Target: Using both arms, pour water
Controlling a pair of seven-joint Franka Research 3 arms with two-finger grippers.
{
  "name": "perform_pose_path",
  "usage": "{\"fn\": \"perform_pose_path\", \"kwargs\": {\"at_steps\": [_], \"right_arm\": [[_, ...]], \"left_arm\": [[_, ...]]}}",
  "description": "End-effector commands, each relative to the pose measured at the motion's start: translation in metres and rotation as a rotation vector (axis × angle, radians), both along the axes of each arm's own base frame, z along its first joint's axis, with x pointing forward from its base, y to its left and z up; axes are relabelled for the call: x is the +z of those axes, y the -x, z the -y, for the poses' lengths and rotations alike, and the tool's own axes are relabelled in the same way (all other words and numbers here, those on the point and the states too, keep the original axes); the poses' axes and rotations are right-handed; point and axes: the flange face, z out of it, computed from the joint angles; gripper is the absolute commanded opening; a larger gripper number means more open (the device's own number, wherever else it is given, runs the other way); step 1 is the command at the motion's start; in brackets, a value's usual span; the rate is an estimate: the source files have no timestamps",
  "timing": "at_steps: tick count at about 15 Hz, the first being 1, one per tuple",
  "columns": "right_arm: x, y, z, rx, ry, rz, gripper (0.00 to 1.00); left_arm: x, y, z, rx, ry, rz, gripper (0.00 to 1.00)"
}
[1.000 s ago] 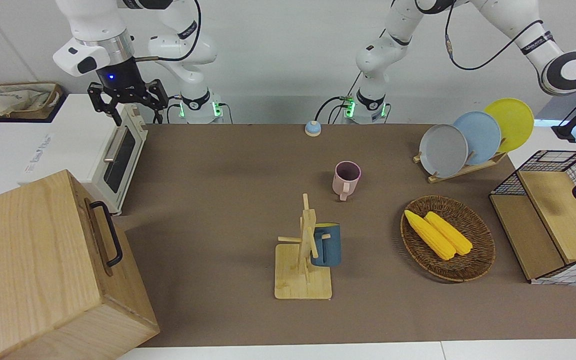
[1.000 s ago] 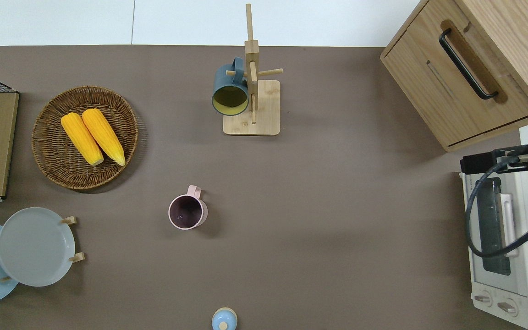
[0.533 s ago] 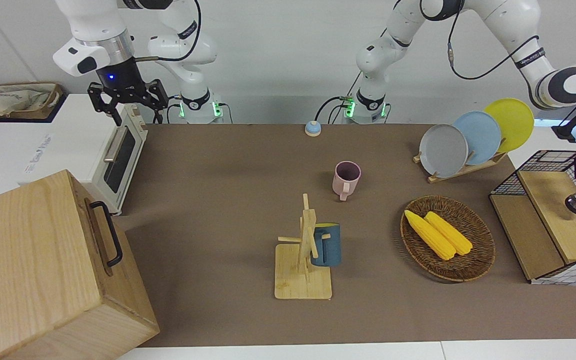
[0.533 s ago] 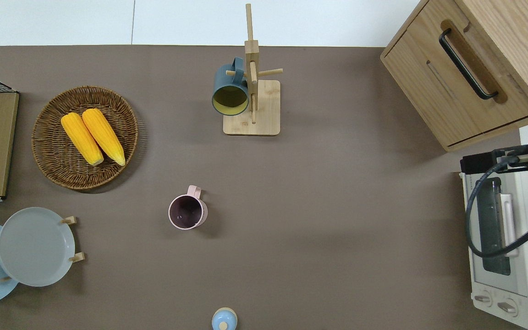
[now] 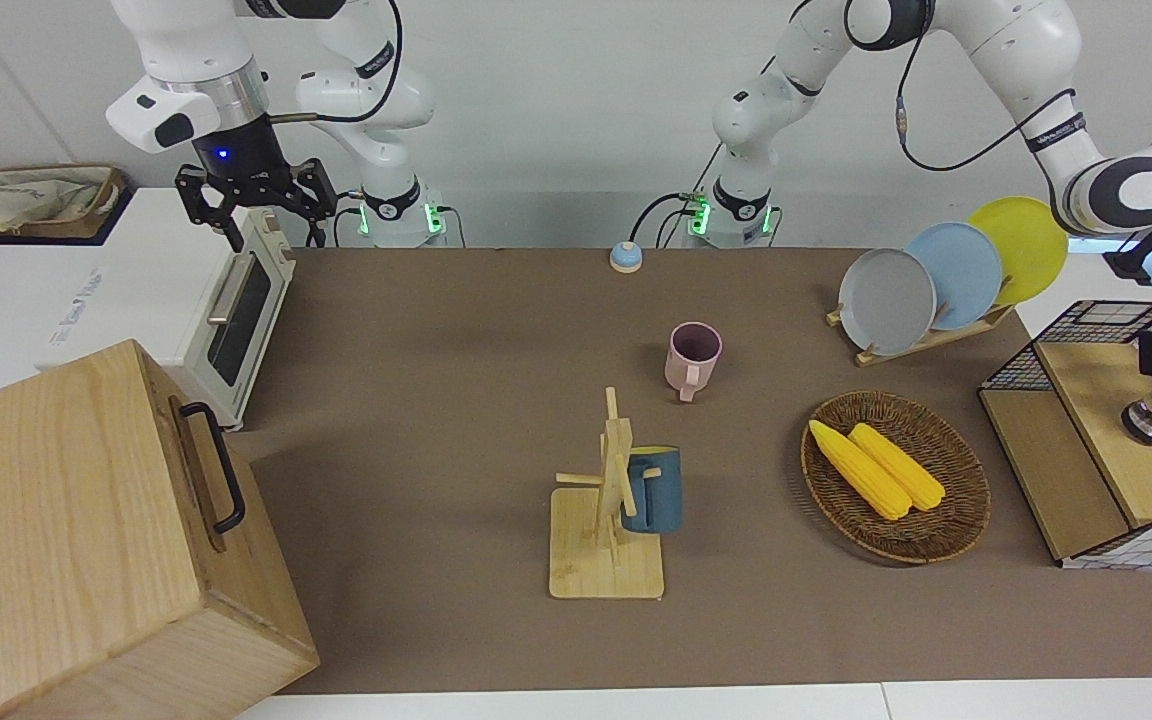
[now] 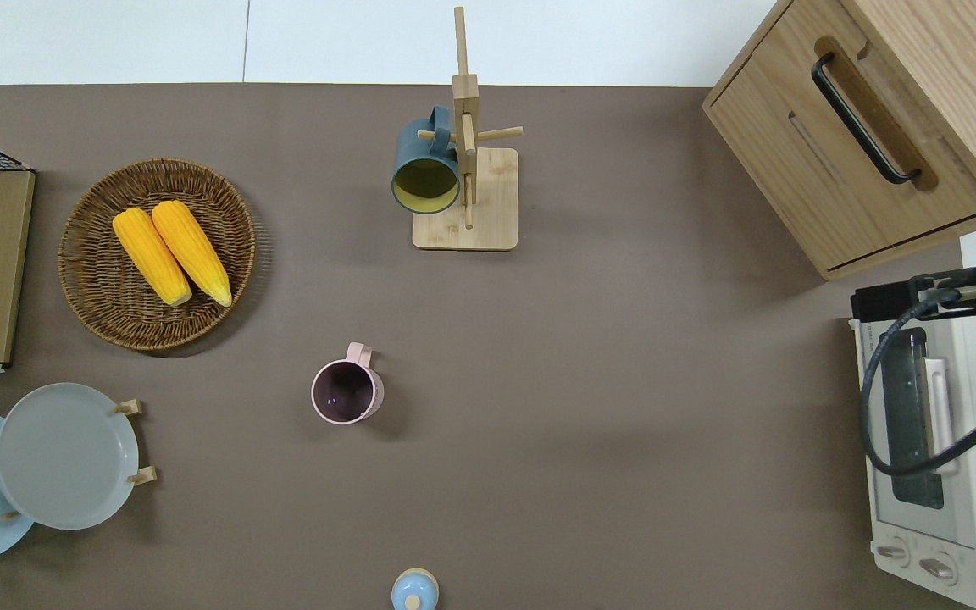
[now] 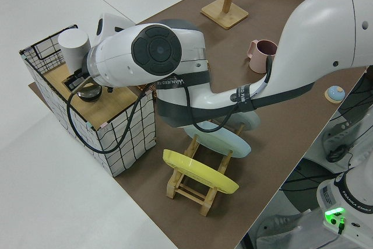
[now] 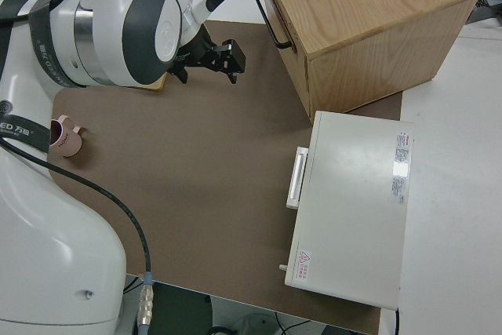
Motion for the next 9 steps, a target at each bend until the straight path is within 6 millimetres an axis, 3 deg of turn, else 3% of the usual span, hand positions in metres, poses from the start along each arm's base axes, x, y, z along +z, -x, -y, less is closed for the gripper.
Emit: {"fn": "perform_pose_path", "kwargs": {"at_steps": [1,3,4,5,6,7,9], "right_arm": [[0.002,-0.001,0.0,0.019,-0.014,0.001,0.992],[0.002,-0.001,0.0,0.019,-0.014,0.001,0.992],[0.002,-0.001,0.0,0.019,-0.014,0.001,0.992],[0.002,-0.001,0.0,0.019,-0.014,0.001,0.992],[0.002,-0.001,0.0,0.019,-0.014,0.001,0.992],[0.002,-0.001,-0.001,0.021,-0.014,0.001,0.992],[0.002,-0.001,0.0,0.019,-0.014,0.001,0.992]], "left_arm": [[0.004,-0.006,-0.004,0.001,-0.014,0.037,0.0],[-0.002,-0.006,-0.006,0.004,-0.006,0.033,0.0],[-0.006,-0.007,-0.006,0.007,0.002,0.031,0.07],[-0.007,-0.007,-0.006,0.007,0.002,0.031,0.26],[-0.007,-0.007,-0.007,0.009,0.004,0.031,0.66],[-0.006,-0.006,-0.007,0.01,0.004,0.031,1.0],[-0.003,-0.006,-0.008,0.018,0.012,0.034,1.0]]}}
